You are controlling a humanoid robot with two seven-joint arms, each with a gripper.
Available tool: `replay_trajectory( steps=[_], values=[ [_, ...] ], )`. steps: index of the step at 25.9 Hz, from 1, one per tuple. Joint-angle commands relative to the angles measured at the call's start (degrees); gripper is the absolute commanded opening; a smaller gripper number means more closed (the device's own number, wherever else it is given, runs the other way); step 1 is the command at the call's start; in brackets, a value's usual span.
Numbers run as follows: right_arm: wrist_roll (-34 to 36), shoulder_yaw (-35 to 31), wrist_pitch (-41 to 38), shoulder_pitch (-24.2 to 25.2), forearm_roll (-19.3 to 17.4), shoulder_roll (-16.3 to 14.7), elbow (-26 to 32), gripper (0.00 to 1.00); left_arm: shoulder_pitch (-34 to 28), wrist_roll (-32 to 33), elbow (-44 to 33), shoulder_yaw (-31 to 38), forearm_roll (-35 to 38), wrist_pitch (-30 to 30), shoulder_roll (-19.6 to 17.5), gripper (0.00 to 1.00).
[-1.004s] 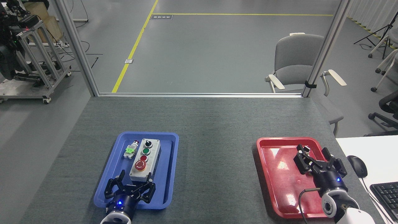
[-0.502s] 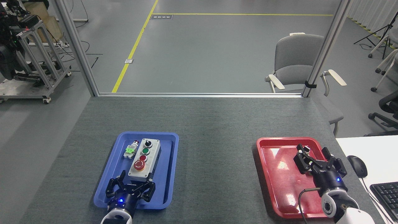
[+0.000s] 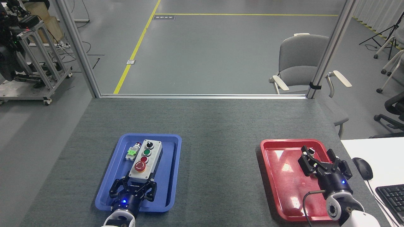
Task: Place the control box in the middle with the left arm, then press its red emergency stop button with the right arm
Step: 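Close the left gripper on the near end of the grey control box, then drag the control box with the left gripper off the blue tray toward the table middle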
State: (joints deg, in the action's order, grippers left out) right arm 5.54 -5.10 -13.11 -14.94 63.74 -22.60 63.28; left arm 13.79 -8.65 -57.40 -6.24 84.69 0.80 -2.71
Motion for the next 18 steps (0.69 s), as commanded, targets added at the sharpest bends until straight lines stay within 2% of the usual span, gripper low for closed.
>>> replay_trajectory(
  steps=[1, 9, 11, 13, 17, 18],
  values=[
    [0.0, 0.0, 0.0, 0.0, 0.0, -0.1, 0.0, 1.0, 0.1, 0.4, 0.2, 0.0, -0.1, 0.1, 0.1, 0.67],
    [0.0, 0.0, 0.0, 0.0, 0.0, -0.1, 0.0, 1.0, 0.0, 0.3, 0.0, 0.0, -0.1, -0.5, 0.3, 0.48],
    [0.0, -0.1, 0.0, -0.1, 0.0, -0.2, 0.0, 1.0, 0.0, 0.3, -0.3, 0.0, -0.1, -0.6, 0.3, 0.38],
    [0.0, -0.1, 0.0, -0.1, 0.0, -0.2, 0.0, 1.0, 0.0, 0.2, -0.4, 0.0, -0.1, -1.0, 0.4, 0.25],
    [0.0, -0.1, 0.0, -0.1, 0.0, -0.2, 0.0, 1.0, 0.1, -0.7, -0.6, -0.1, -0.1, -1.9, 0.7, 0.06],
    [0.0, -0.1, 0.0, -0.1, 0.0, -0.2, 0.0, 1.0, 0.1, -0.9, -0.7, -0.1, -0.1, -2.0, 0.9, 0.05]
  ],
)
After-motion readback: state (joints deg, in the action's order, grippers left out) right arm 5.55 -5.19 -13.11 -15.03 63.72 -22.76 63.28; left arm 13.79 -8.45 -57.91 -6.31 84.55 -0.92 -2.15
